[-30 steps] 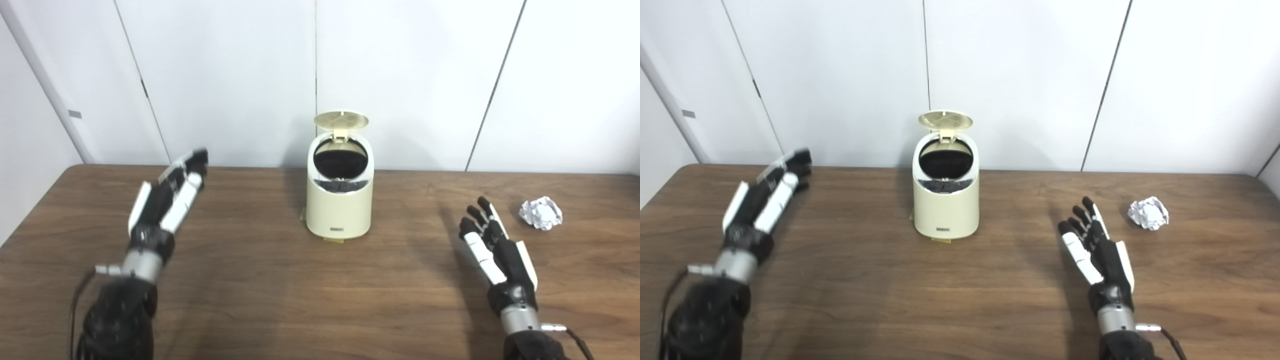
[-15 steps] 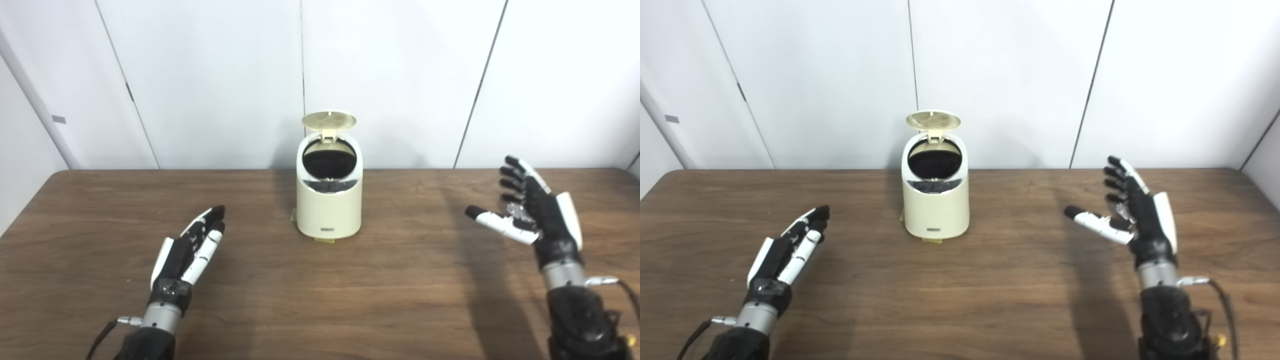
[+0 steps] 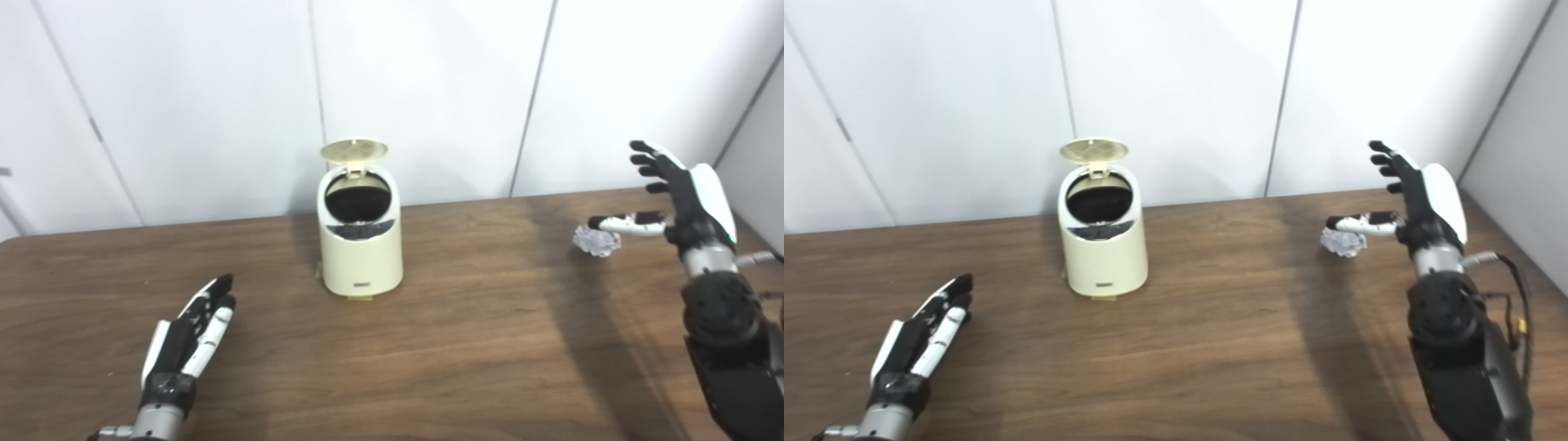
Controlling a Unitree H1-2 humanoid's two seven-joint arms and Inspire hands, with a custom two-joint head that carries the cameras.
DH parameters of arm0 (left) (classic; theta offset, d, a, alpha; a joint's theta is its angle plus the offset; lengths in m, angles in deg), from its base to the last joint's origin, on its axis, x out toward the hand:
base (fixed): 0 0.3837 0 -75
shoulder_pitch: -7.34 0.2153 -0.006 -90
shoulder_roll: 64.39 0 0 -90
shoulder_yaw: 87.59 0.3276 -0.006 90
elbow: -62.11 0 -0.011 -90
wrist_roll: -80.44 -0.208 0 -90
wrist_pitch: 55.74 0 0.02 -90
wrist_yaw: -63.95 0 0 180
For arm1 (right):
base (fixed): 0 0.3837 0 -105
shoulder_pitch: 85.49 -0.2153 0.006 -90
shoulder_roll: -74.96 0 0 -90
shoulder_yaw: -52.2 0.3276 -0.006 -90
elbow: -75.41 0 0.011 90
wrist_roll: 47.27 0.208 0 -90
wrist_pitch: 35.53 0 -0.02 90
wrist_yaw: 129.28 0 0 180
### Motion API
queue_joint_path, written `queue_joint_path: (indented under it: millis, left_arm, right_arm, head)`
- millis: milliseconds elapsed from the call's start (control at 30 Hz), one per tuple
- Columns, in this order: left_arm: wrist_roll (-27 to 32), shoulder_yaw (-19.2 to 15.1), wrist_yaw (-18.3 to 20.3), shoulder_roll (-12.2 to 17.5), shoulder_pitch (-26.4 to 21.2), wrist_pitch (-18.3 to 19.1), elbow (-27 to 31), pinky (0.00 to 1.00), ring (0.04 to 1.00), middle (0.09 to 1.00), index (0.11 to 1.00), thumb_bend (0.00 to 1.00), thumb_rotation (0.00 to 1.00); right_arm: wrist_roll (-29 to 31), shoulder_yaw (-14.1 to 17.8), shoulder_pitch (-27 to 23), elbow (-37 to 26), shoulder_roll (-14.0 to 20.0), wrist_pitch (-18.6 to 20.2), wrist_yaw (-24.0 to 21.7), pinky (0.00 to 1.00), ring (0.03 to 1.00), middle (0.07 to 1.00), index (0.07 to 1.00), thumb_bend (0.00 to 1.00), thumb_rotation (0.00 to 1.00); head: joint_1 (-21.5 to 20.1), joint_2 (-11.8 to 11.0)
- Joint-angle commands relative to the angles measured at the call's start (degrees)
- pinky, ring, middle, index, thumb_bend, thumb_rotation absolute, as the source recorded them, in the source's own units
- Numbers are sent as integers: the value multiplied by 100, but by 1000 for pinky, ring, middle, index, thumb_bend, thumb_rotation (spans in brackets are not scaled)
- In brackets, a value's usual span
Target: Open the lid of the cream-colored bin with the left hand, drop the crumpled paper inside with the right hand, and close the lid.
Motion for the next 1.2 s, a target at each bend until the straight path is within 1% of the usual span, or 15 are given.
queue_joint_path:
  millis: [0, 100, 167, 267, 333, 433, 467, 567, 667, 700, 767, 867, 967, 1067, 1167]
  left_arm:
    - [-38, -40, -70, 133, -116, 53, 245, 896, 922, 922, 935, 466, 673]
    - [34, -73, -37, 189, -116, 79, 291, 910, 932, 924, 936, 449, 659]
    - [15, -60, -16, 240, -118, 46, 306, 909, 932, 923, 929, 452, 637]
    - [-48, -36, -13, 296, -127, 26, 333, 895, 921, 916, 916, 442, 620]
    - [-63, -26, -6, 325, -133, 81, 367, 898, 920, 913, 911, 444, 617]
    - [-9, -29, 23, 348, -147, 131, 396, 901, 923, 914, 916, 450, 624]
    - [14, -32, 34, 353, -151, 134, 401, 903, 925, 916, 918, 447, 623]
    - [-68, -4, 10, 383, -165, 150, 422, 892, 916, 907, 909, 462, 629]
    - [-14, -5, 36, 391, -166, 166, 480, 875, 913, 909, 907, 461, 622]
    - [-7, -5, 43, 396, -162, 173, 498, 880, 919, 914, 913, 443, 618]
    - [-64, 9, 29, 410, -153, 185, 525, 879, 919, 914, 914, 435, 616]
    - [-110, 25, 25, 417, -144, 226, 574, 860, 907, 905, 904, 450, 629]
    - [-87, 16, 23, 403, -145, 283, 608, 870, 911, 907, 907, 443, 617]
    - [-86, 10, 17, 399, -147, 317, 632, 882, 913, 905, 905, 448, 617]
    - [-84, 13, 25, 398, -153, 311, 632, 872, 909, 903, 906, 448, 607]
  right_arm:
    - [-91, 13, -347, 78, 238, 61, -51, 744, 830, 848, 845, 864, 39]
    - [-120, -89, -512, 410, 362, 110, -160, 733, 835, 858, 848, 876, 25]
    - [-154, -187, -620, 624, 480, 139, -279, 747, 843, 868, 856, 871, 39]
    - [-297, -380, -770, 795, 610, 310, -507, 745, 846, 868, 862, 865, 67]
    - [-363, -476, -869, 961, 657, 359, -675, 762, 852, 866, 859, 886, 80]
    - [-418, -602, -1009, 1274, 703, 365, -895, 808, 864, 865, 849, 906, 74]
    - [-441, -631, -1048, 1361, 712, 366, -966, 810, 873, 873, 843, 912, 86]
    - [-526, -824, -1171, 1700, 753, 348, -1018, 776, 858, 875, 830, 940, 119]
    - [-580, -997, -1311, 2063, 725, 306, -976, 753, 840, 864, 838, 942, 107]
    - [-590, -1043, -1342, 2145, 709, 291, -947, 735, 820, 842, 838, 941, 86]
    - [-612, -1112, -1386, 2257, 676, 304, -918, 726, 810, 832, 837, 941, 76]
    - [-663, -1146, -1446, 2414, 581, 363, -960, 708, 804, 834, 823, 946, 109]
    - [-675, -1166, -1502, 2590, 529, 368, -1035, 702, 807, 845, 820, 928, 124]
    - [-689, -1187, -1510, 2645, 502, 368, -1100, 669, 783, 837, 824, 908, 102]
    - [-708, -1221, -1508, 2662, 495, 365, -1119, 666, 762, 807, 818, 907, 88]
  head:
    - [-64, 12]
    - [-156, 15]
    - [-193, 21]
    - [-322, 38]
    - [-402, 46]
    - [-430, 71]
    - [-428, 78]
    - [-410, 90]
    - [-409, 118]
    - [-390, 138]
    - [-389, 147]
    - [-390, 156]
    - [-371, 179]
    - [-352, 189]
    - [-346, 194]
